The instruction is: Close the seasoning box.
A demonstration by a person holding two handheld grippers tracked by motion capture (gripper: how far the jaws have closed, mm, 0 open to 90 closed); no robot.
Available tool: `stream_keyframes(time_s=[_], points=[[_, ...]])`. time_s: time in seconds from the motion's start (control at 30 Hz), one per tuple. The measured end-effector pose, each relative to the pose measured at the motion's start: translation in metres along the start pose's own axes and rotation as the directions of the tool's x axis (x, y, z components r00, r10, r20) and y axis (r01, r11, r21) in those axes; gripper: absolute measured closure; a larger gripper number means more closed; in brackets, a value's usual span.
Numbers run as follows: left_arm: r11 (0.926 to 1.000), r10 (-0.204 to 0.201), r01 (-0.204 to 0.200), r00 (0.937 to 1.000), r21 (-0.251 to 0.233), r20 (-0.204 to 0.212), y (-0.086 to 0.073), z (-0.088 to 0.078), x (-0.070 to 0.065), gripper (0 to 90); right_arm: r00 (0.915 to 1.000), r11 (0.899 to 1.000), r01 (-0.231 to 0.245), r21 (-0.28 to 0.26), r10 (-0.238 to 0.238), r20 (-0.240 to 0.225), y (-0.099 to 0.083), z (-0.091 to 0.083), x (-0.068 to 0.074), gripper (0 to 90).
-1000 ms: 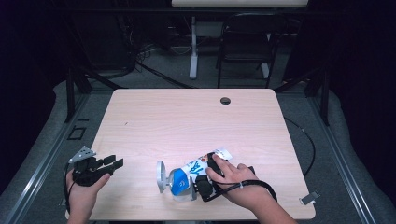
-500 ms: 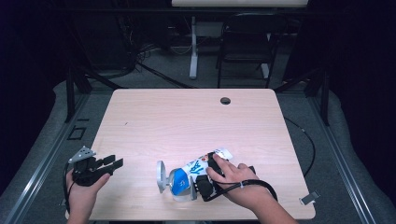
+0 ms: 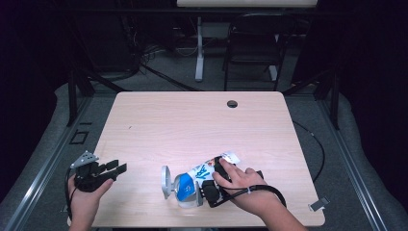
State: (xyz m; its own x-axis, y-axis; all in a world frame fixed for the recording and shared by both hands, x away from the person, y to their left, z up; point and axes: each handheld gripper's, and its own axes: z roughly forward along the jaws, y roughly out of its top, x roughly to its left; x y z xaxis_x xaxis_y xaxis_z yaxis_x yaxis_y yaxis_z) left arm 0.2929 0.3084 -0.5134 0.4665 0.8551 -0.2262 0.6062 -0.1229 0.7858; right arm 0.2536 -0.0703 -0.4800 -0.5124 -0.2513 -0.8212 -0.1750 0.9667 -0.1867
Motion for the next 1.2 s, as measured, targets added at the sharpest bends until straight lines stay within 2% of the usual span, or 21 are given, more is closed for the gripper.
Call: stream_keyframes(time_s=[0.73,0.87,0.9,1.2], points=[[1.0,-0.004,0.004,1.0,-0.003,-0.001,-0.0008,0.0004,0.0009,56.3,0.9996,1.0,0.027,0.01,-0.027,0.011,-0.0001,0.0003,0.0009,48.5],[1.0,-0.005,0.005,1.0,-0.003,-0.001,-0.0008,0.0005,0.0009,56.3,0.9991,0.999,0.039,0.015,-0.04,0.017,0.0007,0.0001,0.0011,48.8],[1.0,-0.005,0.005,1.0,-0.003,-0.001,-0.0009,0.0005,0.001,56.3,0.9983,0.998,0.054,0.026,-0.055,0.021,0.0013,-0.0008,0.0006,48.9],[1.0,-0.005,0.005,1.0,-0.005,-0.002,-0.0011,0.0009,0.001,56.3,0.9982,0.998,0.056,0.026,-0.057,0.021,0.0015,-0.0005,0.0003,49.3]])
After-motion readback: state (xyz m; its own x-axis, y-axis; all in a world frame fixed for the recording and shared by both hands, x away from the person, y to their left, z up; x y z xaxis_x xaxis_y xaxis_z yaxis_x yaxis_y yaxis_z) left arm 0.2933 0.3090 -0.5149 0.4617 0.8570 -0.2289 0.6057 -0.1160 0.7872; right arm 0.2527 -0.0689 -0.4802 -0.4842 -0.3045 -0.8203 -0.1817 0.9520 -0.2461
